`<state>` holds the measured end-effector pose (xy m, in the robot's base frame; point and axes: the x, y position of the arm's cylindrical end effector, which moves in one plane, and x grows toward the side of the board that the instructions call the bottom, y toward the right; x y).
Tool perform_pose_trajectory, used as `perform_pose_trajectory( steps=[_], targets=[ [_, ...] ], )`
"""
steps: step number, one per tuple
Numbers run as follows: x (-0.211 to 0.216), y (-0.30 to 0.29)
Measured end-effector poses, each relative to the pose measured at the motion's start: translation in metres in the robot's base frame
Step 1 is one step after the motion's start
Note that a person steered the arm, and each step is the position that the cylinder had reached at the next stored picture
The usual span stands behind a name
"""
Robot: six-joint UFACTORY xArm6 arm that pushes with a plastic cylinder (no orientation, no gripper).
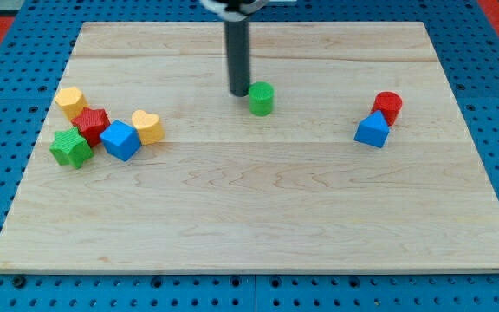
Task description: Push the green circle to the left of red circle
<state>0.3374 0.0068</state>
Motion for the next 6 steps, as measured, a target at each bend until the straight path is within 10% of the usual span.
perform_pose_trajectory(
  steps=[1,4,6],
  targets=[
    [-0.004,0.091],
    [0.033,-0.031],
    [0.038,0.053]
  ],
)
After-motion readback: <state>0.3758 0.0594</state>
